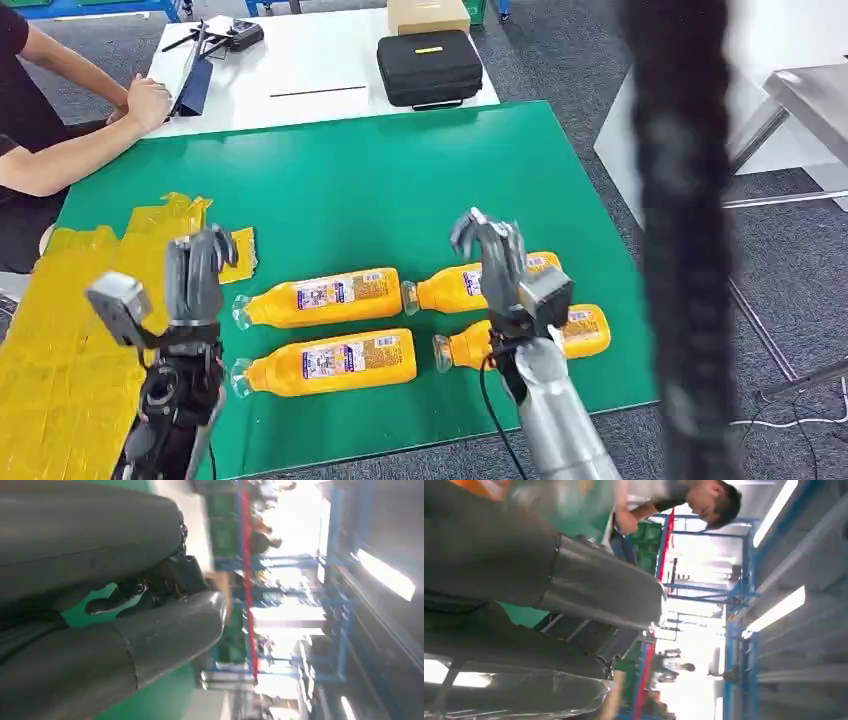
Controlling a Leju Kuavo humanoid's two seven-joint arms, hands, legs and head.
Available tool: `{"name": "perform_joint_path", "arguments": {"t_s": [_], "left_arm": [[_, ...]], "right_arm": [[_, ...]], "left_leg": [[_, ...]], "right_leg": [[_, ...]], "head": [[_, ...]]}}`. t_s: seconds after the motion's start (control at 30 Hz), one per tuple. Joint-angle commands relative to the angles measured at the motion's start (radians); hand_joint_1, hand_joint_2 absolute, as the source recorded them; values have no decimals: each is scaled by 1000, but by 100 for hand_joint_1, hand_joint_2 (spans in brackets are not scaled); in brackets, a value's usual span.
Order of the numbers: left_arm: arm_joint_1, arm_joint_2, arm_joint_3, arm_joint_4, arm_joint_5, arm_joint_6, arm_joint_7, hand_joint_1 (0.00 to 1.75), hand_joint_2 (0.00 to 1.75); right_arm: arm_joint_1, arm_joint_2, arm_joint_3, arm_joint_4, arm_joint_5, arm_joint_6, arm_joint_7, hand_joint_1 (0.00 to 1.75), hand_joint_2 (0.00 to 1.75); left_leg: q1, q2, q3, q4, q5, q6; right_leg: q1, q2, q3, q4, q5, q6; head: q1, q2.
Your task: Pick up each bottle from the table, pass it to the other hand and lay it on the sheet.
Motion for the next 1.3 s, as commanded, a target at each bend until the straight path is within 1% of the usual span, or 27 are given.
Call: {"name": "perform_joint_path", "arguments": {"t_s": [0.03, 0.07, 0.17, 0.23, 0.27, 0.3, 0.37, 0.43, 0.47, 0.5, 0.57, 0.6, 0.73, 0.87, 0.9, 0.93, 1.0, 1.03, 1.13, 1.17, 1.2, 1.23, 1.27, 1.3], "left_arm": [[67, -24, 28, -22, 1, -4, 8, 175, 0], [67, -24, 28, -22, 1, -4, 8, 175, 0], [68, -24, 26, -24, 1, -7, 14, 175, 0], [67, -25, 24, -19, 1, -6, 15, 175, 0], [67, -25, 24, -19, 1, -6, 15, 175, 0], [67, -25, 24, -19, 1, -6, 15, 175, 0], [67, -25, 24, -19, 1, -6, 15, 175, 0], [67, -25, 24, -19, 1, -6, 15, 175, 0], [67, -25, 24, -19, 1, -6, 15, 175, 0], [67, -25, 24, -19, 1, -6, 15, 175, 0], [67, -25, 24, -19, 1, -6, 15, 175, 0], [67, -25, 24, -19, 1, -6, 15, 175, 0], [67, -25, 24, -19, 1, -6, 15, 175, 0], [67, -25, 24, -19, 1, -6, 15, 175, 0], [69, -29, 31, -13, 17, -14, 36, 84, 0], [69, -28, 36, -12, 24, -9, 37, 0, 0], [73, -30, 41, -20, 41, -10, 41, 0, 0], [77, -32, 47, -24, 48, -8, 43, 0, 0], [98, -31, 70, -68, 40, 40, 62, 0, 0], [108, -26, 76, -90, 30, 59, 76, 0, 0], [112, -21, 81, -96, 28, 64, 80, 0, 0], [118, -16, 87, -101, 29, 69, 82, 0, 0], [122, -18, 112, -96, 67, 63, 85, 0, 0], [122, -12, 127, -84, 81, 50, 74, 0, 0]], "right_arm": [[107, -37, -52, -76, 2, 11, 18, 175, 0], [107, -37, -52, -76, 2, 11, 18, 175, 0], [107, -35, -55, -74, -6, 14, 18, 175, 0], [112, -34, -56, -74, -11, 15, 17, 175, 0], [112, -34, -56, -74, -11, 15, 17, 175, 0], [112, -34, -56, -74, -11, 15, 17, 175, 0], [112, -34, -56, -74, -11, 15, 17, 175, 0], [112, -34, -56, -74, -11, 15, 17, 175, 0], [112, -34, -56, -74, -11, 15, 17, 175, 0], [112, -34, -56, -74, -11, 15, 17, 175, 0], [112, -34, -56, -74, -11, 15, 17, 175, 0], [112, -34, -56, -74, -11, 15, 17, 175, 0], [112, -34, -56, -74, -11, 15, 17, 175, 0], [112, -34, -56, -74, -11, 15, 17, 175, 0], [115, -25, -61, -73, -38, 28, 13, 0, 0], [112, -25, -53, -75, -5, 1, 11, 0, 0], [114, -35, -44, -83, 24, -12, 16, 0, 0], [114, -39, -38, -84, 37, -15, 30, 0, 0], [129, -51, -27, -101, 55, -10, 71, 0, 0], [141, -63, -21, -115, 61, -1, 85, 0, 0], [150, -73, -22, -118, 62, 0, 85, 0, 0], [157, -88, -20, -123, 69, 6, 99, 0, 175], [210, -154, -6, -190, 156, 10, 128, 0, 175], [266, -177, -41, -257, 162, 22, 132, 0, 175]], "left_leg": [[1, 0, 2, 0, -3, -2], [1, 2, 6, 1, -6, -3], [0, 0, 1, 0, -3, -2], [1, 1, 4, 1, -5, -4], [0, 0, 1, 0, -3, -2], [1, 1, 4, 0, -4, -3], [0, 1, 1, 0, -3, -2], [1, 2, 7, 1, -6, -4], [0, 1, 2, -1, -2, -2], [1, 2, 5, 0, -4, -3], [0, 1, 2, -1, -2, -2], [0, 1, 3, 0, -4, -3], [0, 1, 3, 0, -4, -3], [1, 2, 8, 1, -7, -4], [0, 1, 2, 0, -3, -2], [0, 1, 1, -1, -2, -2], [1, 2, 5, 0, -4, -3], [0, 1, 1, 0, -2, -2], [2, 4, 10, 2, -8, -5], [2, 4, 10, 2, -8, -5], [1, 3, 5, 1, -5, -3], [1, 3, 6, 1, -6, -4], [1, 3, 7, 1, -7, -4], [1, 2, 3, 0, -4, -2]], "right_leg": [[1, -1, 3, 0, -2, 0], [1, 0, 6, 0, -4, 0], [0, -1, 1, -1, -2, 0], [1, -2, 5, 0, -4, 0], [0, -1, 1, -1, -2, 0], [1, -2, 4, -1, -3, 0], [0, -1, 1, -1, -2, 0], [2, -2, 8, 0, -5, 0], [0, -1, 1, -1, -1, 0], [1, -1, 5, -1, -3, 0], [0, -1, 1, -1, -1, 0], [1, -1, 3, -1, -2, 0], [1, -1, 3, -1, -2, 0], [2, -1, 9, 0, -5, 0], [0, -1, 2, -1, -2, 1], [0, -1, 1, -1, -1, 1], [1, -1, 5, -1, -3, 0], [0, 0, 1, -1, -1, 0], [2, 0, 10, 0, -6, 0], [2, 0, 10, 1, -6, 0], [1, 0, 5, -1, -3, 0], [2, 0, 6, 0, -4, 0], [2, 0, 8, 0, -5, 0], [1, 0, 3, -1, -2, 0]], "head": [[-1, 0], [-1, 0], [-1, 0], [-1, 0], [-1, 0], [-1, 0], [-1, 0], [-1, 0], [-1, 0], [-1, 0], [-1, 0], [-1, 0], [-1, 0], [-1, 0], [-1, 0], [-1, 0], [-1, 0], [-1, 0], [-1, 0], [-1, 0], [-1, 0], [-1, 0], [-1, 0], [-1, 0]]}}
